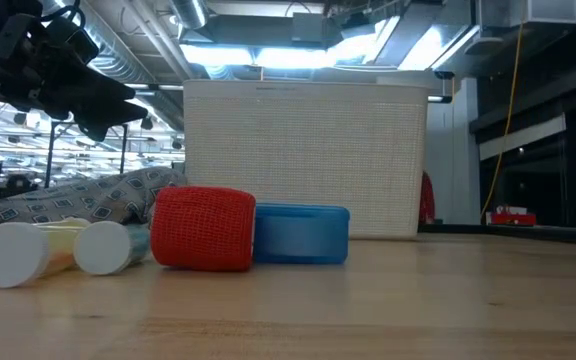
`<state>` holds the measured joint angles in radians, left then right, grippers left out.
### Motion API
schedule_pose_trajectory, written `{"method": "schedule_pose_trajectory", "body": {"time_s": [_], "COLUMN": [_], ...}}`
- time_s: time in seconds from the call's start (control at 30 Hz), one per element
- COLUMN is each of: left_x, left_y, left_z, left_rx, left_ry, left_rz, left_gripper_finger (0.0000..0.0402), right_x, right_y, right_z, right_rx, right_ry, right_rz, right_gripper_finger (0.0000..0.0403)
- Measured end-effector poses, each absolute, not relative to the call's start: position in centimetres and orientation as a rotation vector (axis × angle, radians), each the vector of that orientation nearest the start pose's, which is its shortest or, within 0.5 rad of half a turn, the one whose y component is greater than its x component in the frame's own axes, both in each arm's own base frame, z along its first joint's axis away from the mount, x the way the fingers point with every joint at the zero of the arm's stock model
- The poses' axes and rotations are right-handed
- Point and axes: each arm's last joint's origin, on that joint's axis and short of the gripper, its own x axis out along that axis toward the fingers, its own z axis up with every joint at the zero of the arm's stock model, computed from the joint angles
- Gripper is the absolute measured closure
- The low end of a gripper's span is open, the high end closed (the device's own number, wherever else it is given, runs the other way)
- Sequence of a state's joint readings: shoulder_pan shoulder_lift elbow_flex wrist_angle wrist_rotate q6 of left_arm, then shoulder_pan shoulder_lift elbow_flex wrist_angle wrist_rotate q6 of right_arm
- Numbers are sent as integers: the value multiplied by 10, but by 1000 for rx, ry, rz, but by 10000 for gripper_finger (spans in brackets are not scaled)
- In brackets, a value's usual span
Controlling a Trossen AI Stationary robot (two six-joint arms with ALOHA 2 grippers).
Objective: Pick & place medical supplies in basket/bin
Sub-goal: Put the black bandage into the black bin
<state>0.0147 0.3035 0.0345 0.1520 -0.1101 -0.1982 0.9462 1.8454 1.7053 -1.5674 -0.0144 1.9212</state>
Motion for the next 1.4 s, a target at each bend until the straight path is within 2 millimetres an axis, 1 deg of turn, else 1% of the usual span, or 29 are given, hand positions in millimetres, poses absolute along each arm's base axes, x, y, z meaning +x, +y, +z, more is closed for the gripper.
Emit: {"method": "schedule_pose_trajectory", "body": {"time_s": [0.13, 0.27, 0.37, 0.5, 0.7, 0.8, 0.87, 0.93, 1.07, 1.23, 1.3, 1.4], "left_x": [116, 116, 116, 116, 116, 116, 116, 116, 116, 116, 116, 116], "left_y": [5, 5, 5, 5, 5, 5, 5, 5, 5, 5, 5, 5], "left_z": [164, 164, 164, 164, 164, 164, 164, 164, 164, 164, 164, 164], "left_rx": [-184, -173, -173, -173, -166, -166, -165, -166, -166, -166, -166, -166], "left_ry": [105, 106, 105, 104, 105, 105, 105, 104, 104, 104, 104, 104], "left_rz": [135, 135, 136, 136, 137, 137, 137, 137, 137, 137, 138, 137], "left_gripper_finger": [201, 201, 201, 201, 201, 201, 201, 201, 201, 201, 201, 201], "right_x": [173, 164, 160, 158, 156, 156, 155, 155, 155, 156, 158, 162], "right_y": [283, 294, 296, 295, 290, 289, 288, 288, 290, 293, 294, 295], "right_z": [271, 248, 226, 200, 181, 177, 176, 176, 178, 190, 196, 208], "right_rx": [707, 779, 807, 838, 843, 845, 837, 835, 844, 838, 836, 830], "right_ry": [1412, 1345, 1325, 1345, 1356, 1355, 1355, 1356, 1377, 1416, 1415, 1392], "right_rz": [-904, -892, -882, -864, -865, -866, -874, -872, -874, -872, -870, -858], "right_gripper_finger": [366, 366, 367, 367, 367, 364, 352, 330, 272, 208, 192, 179]}}
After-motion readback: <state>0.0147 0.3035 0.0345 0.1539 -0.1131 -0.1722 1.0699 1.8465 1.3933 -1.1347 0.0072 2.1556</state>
